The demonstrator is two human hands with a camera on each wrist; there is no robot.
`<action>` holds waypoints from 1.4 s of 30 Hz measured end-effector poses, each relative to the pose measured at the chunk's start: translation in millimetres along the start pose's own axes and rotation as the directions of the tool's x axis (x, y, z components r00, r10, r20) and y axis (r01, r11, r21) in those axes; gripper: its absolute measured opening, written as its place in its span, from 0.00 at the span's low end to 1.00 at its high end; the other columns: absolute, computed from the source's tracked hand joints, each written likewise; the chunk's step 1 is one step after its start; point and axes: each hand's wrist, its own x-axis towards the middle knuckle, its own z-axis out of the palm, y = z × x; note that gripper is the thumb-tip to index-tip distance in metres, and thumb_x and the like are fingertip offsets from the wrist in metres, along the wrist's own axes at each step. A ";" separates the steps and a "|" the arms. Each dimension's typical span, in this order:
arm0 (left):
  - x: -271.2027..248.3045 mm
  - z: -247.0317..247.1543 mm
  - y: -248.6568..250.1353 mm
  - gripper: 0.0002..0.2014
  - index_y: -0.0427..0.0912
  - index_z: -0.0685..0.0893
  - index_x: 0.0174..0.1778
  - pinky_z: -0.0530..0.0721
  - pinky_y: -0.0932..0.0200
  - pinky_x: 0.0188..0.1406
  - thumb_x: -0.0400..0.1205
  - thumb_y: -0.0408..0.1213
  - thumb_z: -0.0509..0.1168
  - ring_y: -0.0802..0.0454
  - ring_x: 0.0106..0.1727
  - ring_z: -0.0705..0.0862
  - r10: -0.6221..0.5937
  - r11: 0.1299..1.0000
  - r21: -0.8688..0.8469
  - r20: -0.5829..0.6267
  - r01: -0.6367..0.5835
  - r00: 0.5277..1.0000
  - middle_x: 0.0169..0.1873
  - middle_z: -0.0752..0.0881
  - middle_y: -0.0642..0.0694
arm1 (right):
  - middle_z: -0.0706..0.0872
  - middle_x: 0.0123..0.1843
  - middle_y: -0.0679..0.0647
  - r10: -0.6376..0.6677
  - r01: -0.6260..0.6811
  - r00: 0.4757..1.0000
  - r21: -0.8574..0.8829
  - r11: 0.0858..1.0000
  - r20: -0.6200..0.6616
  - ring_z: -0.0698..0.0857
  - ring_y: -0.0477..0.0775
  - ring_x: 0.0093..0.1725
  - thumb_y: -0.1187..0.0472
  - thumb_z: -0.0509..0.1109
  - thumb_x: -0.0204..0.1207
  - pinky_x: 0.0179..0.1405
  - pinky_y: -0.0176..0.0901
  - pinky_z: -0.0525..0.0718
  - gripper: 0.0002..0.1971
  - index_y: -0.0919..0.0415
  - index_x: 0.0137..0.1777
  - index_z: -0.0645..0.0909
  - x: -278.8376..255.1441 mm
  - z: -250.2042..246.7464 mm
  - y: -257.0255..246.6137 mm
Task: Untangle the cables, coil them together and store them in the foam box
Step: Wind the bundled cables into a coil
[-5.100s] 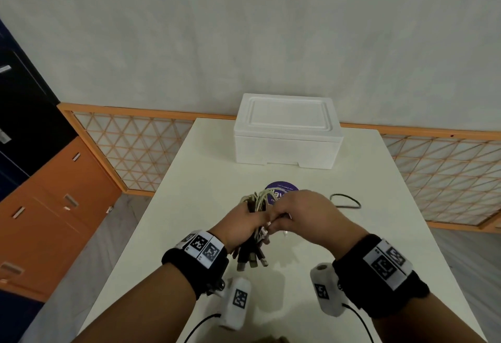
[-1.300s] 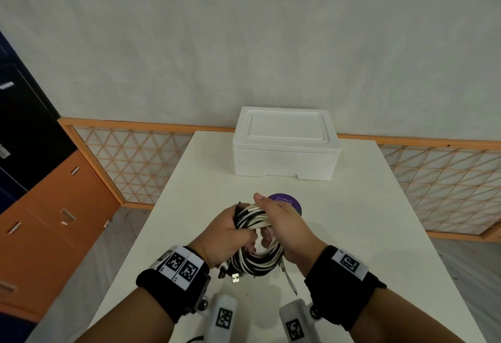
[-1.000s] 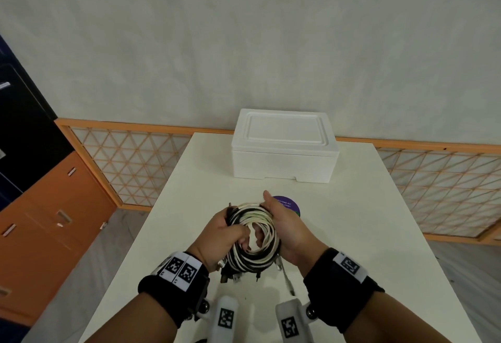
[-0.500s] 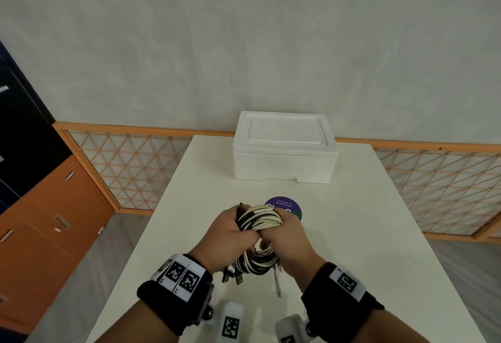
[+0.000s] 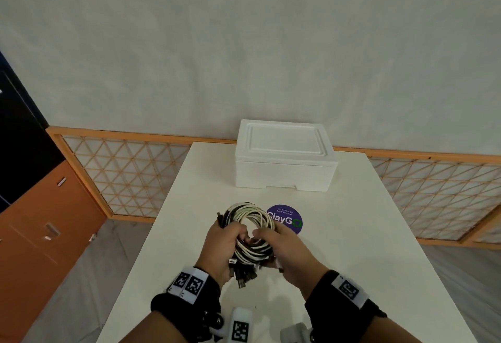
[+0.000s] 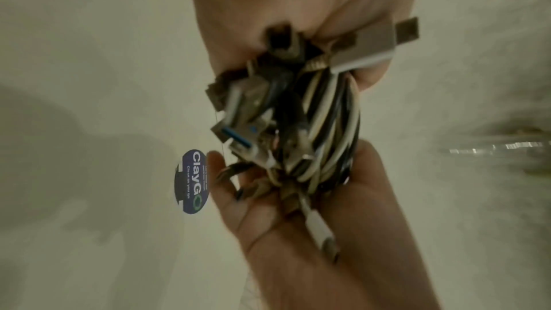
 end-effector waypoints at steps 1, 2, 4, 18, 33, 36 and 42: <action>-0.3 1.1 -1.3 0.09 0.34 0.73 0.28 0.78 0.55 0.30 0.72 0.21 0.56 0.45 0.25 0.75 -0.005 1.000 -0.012 -0.010 0.005 1.000 0.24 0.73 0.38 | 0.89 0.42 0.59 0.019 -0.019 1.000 0.007 1.000 -0.021 0.89 0.55 0.42 0.67 0.70 0.70 0.46 0.54 0.88 0.11 0.63 0.53 0.83 1.4 2.2 -1.1; -2.1 2.9 -2.1 0.09 0.34 0.73 0.27 0.78 0.54 0.31 0.72 0.21 0.56 0.45 0.26 0.76 -0.007 1.000 -0.022 -0.010 0.007 1.000 0.24 0.73 0.38 | 0.88 0.41 0.60 0.039 -0.038 0.998 0.023 0.999 -0.041 0.89 0.56 0.39 0.70 0.69 0.69 0.43 0.53 0.88 0.11 0.65 0.51 0.83 2.7 3.8 -3.5; -4.9 5.3 -3.0 0.15 0.36 0.78 0.23 0.80 0.53 0.31 0.75 0.20 0.56 0.44 0.26 0.79 -0.009 0.999 -0.050 0.044 0.011 0.999 0.22 0.76 0.38 | 0.87 0.39 0.61 0.076 -0.072 0.993 0.046 0.996 -0.089 0.88 0.57 0.35 0.72 0.70 0.66 0.37 0.48 0.85 0.10 0.67 0.47 0.84 6.4 5.8 -8.3; 15.6 2.2 15.6 0.10 0.27 0.85 0.46 0.86 0.47 0.40 0.77 0.21 0.59 0.37 0.40 0.87 0.008 1.000 0.010 0.122 -0.009 0.992 0.37 0.86 0.30 | 0.85 0.37 0.60 0.010 0.012 0.997 0.264 0.964 -0.082 0.87 0.58 0.37 0.77 0.68 0.58 0.37 0.46 0.82 0.13 0.68 0.43 0.82 30.0 6.3 -21.3; 33.8 -16.3 10.0 0.14 0.41 0.85 0.40 0.79 0.55 0.37 0.63 0.37 0.59 0.47 0.34 0.84 0.136 0.860 0.471 0.161 -0.197 0.978 0.31 0.87 0.44 | 0.69 0.78 0.53 -0.493 0.389 0.789 -0.919 -0.059 0.366 0.63 0.57 0.80 0.62 0.67 0.64 0.80 0.63 0.47 0.40 0.52 0.79 0.62 42.2 11.9 -32.4; 35.9 -18.2 10.1 0.14 0.39 0.84 0.44 0.80 0.54 0.41 0.65 0.37 0.61 0.48 0.36 0.84 0.133 0.834 0.495 0.245 -0.242 0.960 0.34 0.87 0.45 | 0.85 0.57 0.54 -0.431 0.422 0.855 -0.870 0.254 0.289 0.82 0.58 0.59 0.61 0.67 0.67 0.60 0.48 0.77 0.21 0.57 0.63 0.78 54.6 5.0 -28.9; 35.8 -24.8 4.6 0.12 0.44 0.84 0.43 0.81 0.56 0.42 0.65 0.36 0.63 0.52 0.38 0.85 0.158 0.849 0.468 0.220 -0.246 0.963 0.36 0.88 0.47 | 0.86 0.36 0.51 -0.250 0.115 0.960 -0.633 0.766 -0.128 0.84 0.52 0.38 0.64 0.74 0.64 0.36 0.39 0.79 0.08 0.57 0.43 0.81 55.5 16.2 -16.3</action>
